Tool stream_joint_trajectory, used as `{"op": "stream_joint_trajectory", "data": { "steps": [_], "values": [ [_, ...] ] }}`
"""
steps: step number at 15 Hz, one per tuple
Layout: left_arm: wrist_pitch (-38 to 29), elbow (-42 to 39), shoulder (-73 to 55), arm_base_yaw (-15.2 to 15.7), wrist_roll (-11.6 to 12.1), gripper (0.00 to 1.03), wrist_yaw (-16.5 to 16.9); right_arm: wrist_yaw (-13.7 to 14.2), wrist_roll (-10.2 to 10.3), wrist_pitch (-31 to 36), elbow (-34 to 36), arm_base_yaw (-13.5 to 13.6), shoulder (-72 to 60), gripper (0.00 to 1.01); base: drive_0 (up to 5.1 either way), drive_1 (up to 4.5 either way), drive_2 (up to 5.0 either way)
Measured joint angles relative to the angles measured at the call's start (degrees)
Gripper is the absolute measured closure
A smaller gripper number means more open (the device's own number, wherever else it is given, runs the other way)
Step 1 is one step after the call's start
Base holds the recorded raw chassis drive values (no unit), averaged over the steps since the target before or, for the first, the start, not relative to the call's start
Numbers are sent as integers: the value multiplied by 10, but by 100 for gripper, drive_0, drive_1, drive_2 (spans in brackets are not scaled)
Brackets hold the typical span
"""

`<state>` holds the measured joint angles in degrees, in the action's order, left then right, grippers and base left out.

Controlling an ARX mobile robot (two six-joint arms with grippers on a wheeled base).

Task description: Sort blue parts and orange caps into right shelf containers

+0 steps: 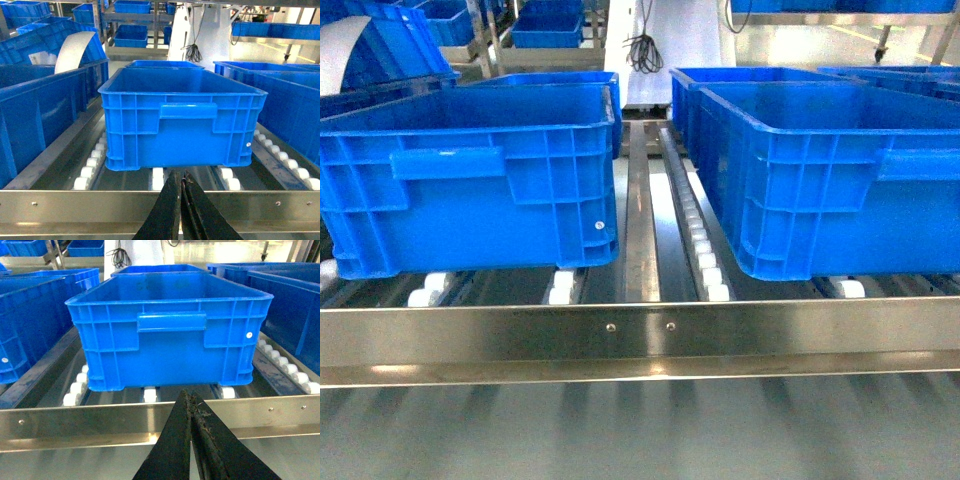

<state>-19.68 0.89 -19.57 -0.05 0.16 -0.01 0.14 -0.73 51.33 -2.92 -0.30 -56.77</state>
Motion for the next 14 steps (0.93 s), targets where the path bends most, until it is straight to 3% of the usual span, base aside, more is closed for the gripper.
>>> {"op": "stream_joint_trajectory", "data": {
  "steps": [8,10,14],
  "values": [
    [97,0,97,0,0,101,0,-1,2,-203,23,3,249,99,0,0,0],
    [204,0,184,0,0,101,-2,-1,3,-243,23,3,294,99,0,0,0],
    [199,0,191,0,0,101,0,-1,3,-319,23,3,373,99,0,0,0]
  ]
}}
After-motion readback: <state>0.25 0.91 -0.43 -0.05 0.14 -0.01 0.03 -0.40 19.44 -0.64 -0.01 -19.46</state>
